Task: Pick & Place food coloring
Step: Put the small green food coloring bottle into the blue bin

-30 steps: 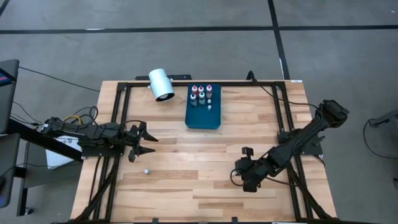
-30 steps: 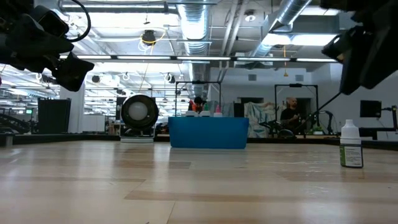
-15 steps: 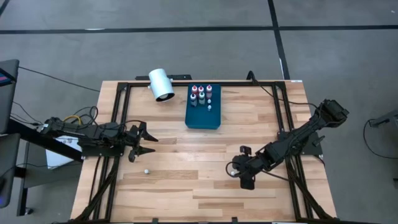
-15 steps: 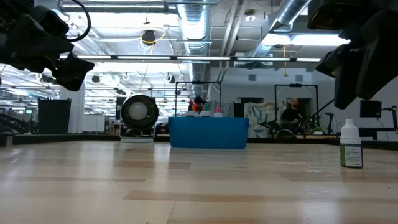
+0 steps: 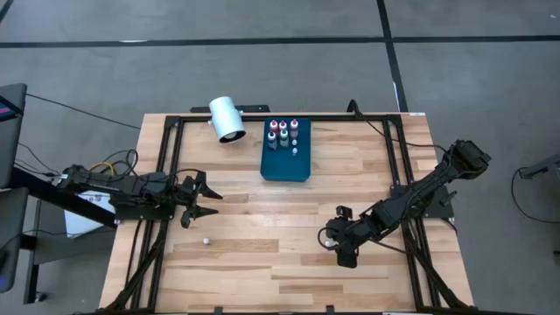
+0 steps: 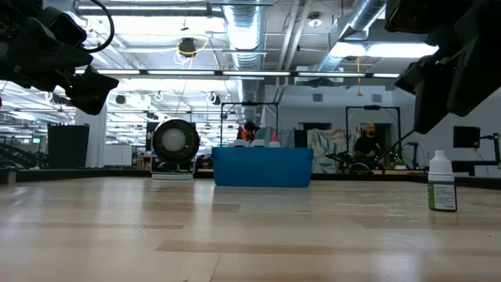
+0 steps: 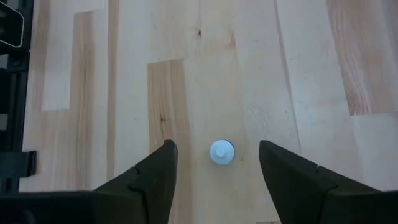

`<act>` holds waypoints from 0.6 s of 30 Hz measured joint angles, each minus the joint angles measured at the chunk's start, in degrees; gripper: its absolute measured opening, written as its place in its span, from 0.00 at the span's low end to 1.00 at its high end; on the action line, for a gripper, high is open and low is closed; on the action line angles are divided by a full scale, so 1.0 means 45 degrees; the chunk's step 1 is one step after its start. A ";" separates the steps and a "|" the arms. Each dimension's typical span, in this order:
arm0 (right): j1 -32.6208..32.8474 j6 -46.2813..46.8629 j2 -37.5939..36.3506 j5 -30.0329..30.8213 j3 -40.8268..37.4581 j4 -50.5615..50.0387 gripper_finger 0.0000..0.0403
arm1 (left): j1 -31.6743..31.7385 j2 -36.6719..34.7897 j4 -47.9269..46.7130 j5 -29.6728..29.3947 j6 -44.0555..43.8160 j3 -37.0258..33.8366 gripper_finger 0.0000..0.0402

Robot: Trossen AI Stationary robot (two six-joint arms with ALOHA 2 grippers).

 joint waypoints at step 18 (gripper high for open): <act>-0.0394 0.0107 0.2304 -0.0668 0.0013 0.0513 0.57 | 0.0001 0.0005 -0.0155 -0.0010 -0.0010 0.0000 0.58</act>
